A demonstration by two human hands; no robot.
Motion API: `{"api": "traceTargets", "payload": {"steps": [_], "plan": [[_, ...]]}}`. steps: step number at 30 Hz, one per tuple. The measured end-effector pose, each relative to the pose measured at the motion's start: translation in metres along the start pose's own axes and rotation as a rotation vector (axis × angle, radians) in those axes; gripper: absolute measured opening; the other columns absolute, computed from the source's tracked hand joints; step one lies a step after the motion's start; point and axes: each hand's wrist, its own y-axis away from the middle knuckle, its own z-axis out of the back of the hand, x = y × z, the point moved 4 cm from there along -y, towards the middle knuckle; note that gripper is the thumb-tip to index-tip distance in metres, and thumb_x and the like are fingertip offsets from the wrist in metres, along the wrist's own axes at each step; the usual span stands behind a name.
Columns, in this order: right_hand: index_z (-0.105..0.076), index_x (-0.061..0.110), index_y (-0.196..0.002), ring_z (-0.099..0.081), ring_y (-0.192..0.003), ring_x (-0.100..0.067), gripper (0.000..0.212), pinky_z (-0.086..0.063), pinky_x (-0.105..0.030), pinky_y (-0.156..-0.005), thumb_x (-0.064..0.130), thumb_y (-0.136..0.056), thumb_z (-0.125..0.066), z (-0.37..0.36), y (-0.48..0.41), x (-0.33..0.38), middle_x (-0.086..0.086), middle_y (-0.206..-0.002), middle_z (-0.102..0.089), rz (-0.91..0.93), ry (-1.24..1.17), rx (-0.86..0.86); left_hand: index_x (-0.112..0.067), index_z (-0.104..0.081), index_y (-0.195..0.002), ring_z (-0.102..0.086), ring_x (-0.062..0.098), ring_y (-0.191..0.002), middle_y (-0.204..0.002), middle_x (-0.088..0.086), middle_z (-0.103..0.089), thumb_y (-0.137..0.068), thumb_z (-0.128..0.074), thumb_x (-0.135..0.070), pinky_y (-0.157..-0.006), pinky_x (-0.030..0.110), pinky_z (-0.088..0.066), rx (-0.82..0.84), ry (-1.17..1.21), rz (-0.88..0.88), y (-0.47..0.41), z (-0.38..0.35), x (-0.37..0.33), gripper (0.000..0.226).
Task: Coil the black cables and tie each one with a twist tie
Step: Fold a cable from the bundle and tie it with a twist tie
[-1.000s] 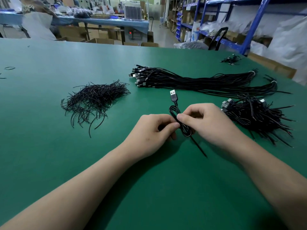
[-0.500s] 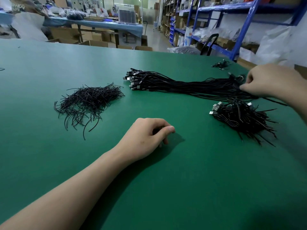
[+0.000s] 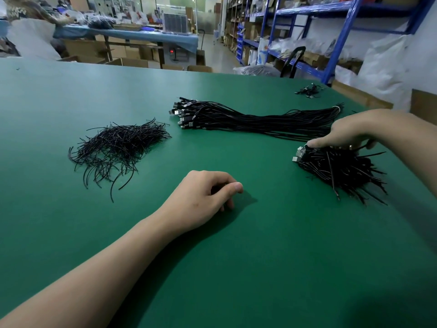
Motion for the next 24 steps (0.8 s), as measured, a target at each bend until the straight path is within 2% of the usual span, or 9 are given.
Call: {"api": "traceTargets", "payload": {"steps": [2, 4, 6, 10, 12, 15, 20, 24], "plan": [[-0.06, 0.002, -0.089, -0.067, -0.084, -0.027, 0.067, -0.049, -0.033, -0.062, 0.068, -0.091, -0.05, 0.005, 0.003, 0.002, -0.009, -0.093, -0.066, 0.021, 0.015, 0.005, -0.027, -0.074, -0.094, -0.066, 0.005, -0.062, -0.071, -0.015, -0.072, -0.102, -0.056, -0.035, -0.065, 0.017, -0.049, 0.003, -0.002, -0.003, 0.0, 0.0, 0.0, 0.021], [-0.064, 0.001, -0.098, -0.068, -0.082, -0.026, 0.063, -0.049, -0.032, -0.06, 0.063, -0.092, -0.055, 0.008, 0.005, 0.004, -0.009, -0.088, -0.067, 0.057, 0.059, -0.062, -0.027, -0.074, -0.094, -0.066, 0.005, -0.062, -0.071, -0.015, -0.072, -0.102, -0.056, -0.034, -0.066, 0.018, -0.05, 0.005, 0.002, -0.004, 0.0, 0.0, 0.001, 0.021], [-0.067, 0.002, -0.108, -0.065, -0.089, -0.028, 0.064, -0.05, -0.032, -0.069, 0.063, -0.091, -0.057, 0.006, 0.008, 0.006, -0.011, -0.095, -0.069, 0.1, 0.1, -0.142, -0.027, -0.074, -0.094, -0.066, 0.004, -0.062, -0.071, -0.015, -0.072, -0.102, -0.056, -0.034, -0.066, 0.018, -0.05, 0.008, 0.008, -0.002, 0.0, -0.001, 0.001, 0.02], [-0.069, 0.008, -0.111, -0.061, -0.102, -0.031, 0.063, -0.051, -0.036, -0.086, 0.066, -0.09, -0.057, -0.009, 0.019, 0.015, -0.014, -0.113, -0.066, 0.177, 0.035, -0.272, -0.028, -0.074, -0.094, -0.066, 0.005, -0.062, -0.072, -0.015, -0.072, -0.102, -0.056, -0.035, -0.066, 0.018, -0.05, 0.015, 0.009, -0.007, 0.0, -0.001, 0.0, 0.021], [-0.058, 0.008, -0.13, -0.053, -0.121, -0.037, 0.07, -0.047, -0.041, -0.1, 0.066, -0.092, -0.053, -0.025, 0.023, 0.02, -0.02, -0.134, -0.053, 0.183, 0.016, -0.331, -0.029, -0.074, -0.094, -0.066, 0.004, -0.062, -0.072, -0.015, -0.072, -0.102, -0.056, -0.035, -0.066, 0.017, -0.05, 0.019, 0.009, -0.007, 0.0, -0.001, 0.0, 0.021], [-0.034, 0.014, -0.15, -0.035, -0.142, -0.034, 0.075, -0.034, -0.049, -0.114, 0.064, -0.096, -0.044, -0.059, 0.029, 0.026, -0.016, -0.152, -0.034, 0.194, -0.035, -0.354, -0.029, -0.074, -0.095, -0.065, 0.003, -0.062, -0.072, -0.015, -0.072, -0.103, -0.055, -0.035, -0.067, 0.018, -0.05, 0.022, -0.002, -0.008, 0.001, -0.001, -0.001, 0.021], [-0.002, 0.019, -0.161, 0.001, -0.156, -0.027, 0.081, -0.007, -0.053, -0.124, 0.065, -0.099, -0.028, -0.094, 0.044, 0.036, -0.008, -0.169, -0.004, 0.235, 0.019, -0.462, -0.029, -0.074, -0.096, -0.065, 0.002, -0.063, -0.073, -0.017, -0.072, -0.104, -0.053, -0.035, -0.067, 0.017, -0.049, 0.035, -0.023, -0.007, 0.001, -0.002, -0.001, 0.023], [0.01, 0.03, -0.16, 0.014, -0.155, -0.03, 0.081, 0.001, -0.056, -0.124, 0.073, -0.095, -0.011, -0.104, 0.051, 0.045, -0.009, -0.168, 0.016, 0.232, 0.12, -0.422, -0.029, -0.074, -0.097, -0.064, 0.002, -0.066, -0.073, -0.019, -0.071, -0.104, -0.053, -0.036, -0.069, 0.021, -0.05, 0.046, -0.034, -0.001, 0.001, -0.003, -0.002, 0.023]]}}
